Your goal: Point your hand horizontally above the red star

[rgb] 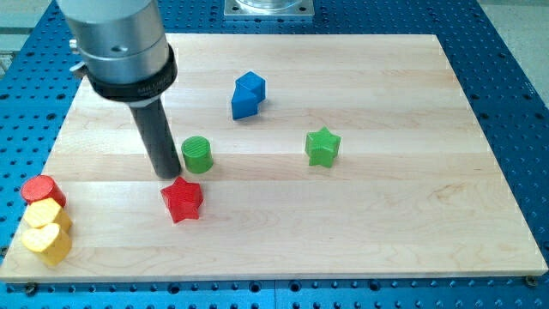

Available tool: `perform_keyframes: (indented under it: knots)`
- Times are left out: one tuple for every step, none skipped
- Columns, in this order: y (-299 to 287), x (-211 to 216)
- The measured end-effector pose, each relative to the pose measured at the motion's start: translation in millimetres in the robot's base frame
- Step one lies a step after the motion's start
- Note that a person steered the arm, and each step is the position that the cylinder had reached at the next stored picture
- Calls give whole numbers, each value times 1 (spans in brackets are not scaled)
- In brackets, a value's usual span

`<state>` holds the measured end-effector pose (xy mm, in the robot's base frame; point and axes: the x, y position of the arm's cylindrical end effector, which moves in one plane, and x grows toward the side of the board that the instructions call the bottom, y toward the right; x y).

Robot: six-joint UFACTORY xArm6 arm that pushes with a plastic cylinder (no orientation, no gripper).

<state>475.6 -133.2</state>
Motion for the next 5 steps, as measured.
perform_keyframes:
  knots:
    - [67,-19]
    - [134,-17]
    - [134,-17]
    - [138,-17]
    - [90,-14]
